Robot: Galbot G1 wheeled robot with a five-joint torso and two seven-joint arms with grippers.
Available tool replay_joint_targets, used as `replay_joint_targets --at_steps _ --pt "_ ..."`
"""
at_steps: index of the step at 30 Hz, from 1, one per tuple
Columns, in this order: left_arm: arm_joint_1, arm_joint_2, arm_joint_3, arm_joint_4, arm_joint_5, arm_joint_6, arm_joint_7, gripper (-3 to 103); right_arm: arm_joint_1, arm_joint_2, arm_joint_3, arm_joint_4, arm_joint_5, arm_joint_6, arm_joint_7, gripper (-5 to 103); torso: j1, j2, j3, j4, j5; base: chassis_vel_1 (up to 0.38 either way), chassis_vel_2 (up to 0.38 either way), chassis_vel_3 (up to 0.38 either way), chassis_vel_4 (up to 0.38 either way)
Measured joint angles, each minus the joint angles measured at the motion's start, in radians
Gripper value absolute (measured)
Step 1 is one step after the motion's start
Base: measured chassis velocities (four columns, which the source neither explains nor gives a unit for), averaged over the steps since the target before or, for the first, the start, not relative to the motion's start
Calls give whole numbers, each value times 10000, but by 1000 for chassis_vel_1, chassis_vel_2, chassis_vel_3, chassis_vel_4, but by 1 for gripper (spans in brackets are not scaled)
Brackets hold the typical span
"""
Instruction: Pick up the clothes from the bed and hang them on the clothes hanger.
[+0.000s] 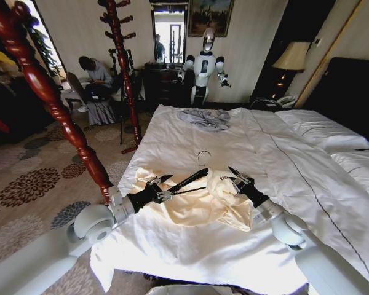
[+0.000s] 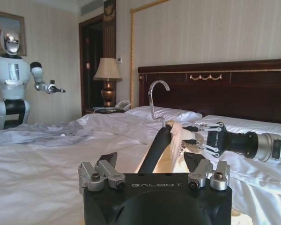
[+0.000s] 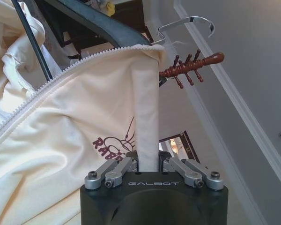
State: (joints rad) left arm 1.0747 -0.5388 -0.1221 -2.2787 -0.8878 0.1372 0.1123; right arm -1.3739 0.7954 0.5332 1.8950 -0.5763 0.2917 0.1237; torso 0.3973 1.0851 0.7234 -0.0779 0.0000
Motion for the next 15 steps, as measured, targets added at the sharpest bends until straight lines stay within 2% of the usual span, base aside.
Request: replay_joint_targets --at_steps 1,3,5,7,10,12,15 --pt "281 -61 -188 -18 91 -80 -286 90 -72 53 28 -36 205 -118 77 19 -1 0 0 2 1 0 0 0 0" --pt "359 -110 -234 -18 94 -91 -433 90 -96 78 47 -56 283 -163 109 19 -1 1 -1 0 0 0 0 0 0" --pt "444 -317 -284 73 -15 -88 -1019 98 -105 145 79 -111 395 -224 161 19 -1 0 0 -1 1 0 0 0 0" --pt "442 -379 -288 131 -97 -67 -1236 100 -96 155 79 -127 413 -239 168 19 0 0 0 -1 1 0 0 0 0" --pt "466 -630 -437 409 -677 115 -2021 100 -58 188 85 -181 482 -273 193 19 0 0 0 0 0 0 0 0 0" --pt "481 -666 -478 448 -753 135 -2100 100 -58 190 90 -189 490 -274 195 19 0 0 0 0 0 0 0 0 0" --pt "561 -957 -925 979 -1512 324 -2673 100 -79 180 156 -247 513 -267 217 19 0 0 0 0 0 0 0 0 0"
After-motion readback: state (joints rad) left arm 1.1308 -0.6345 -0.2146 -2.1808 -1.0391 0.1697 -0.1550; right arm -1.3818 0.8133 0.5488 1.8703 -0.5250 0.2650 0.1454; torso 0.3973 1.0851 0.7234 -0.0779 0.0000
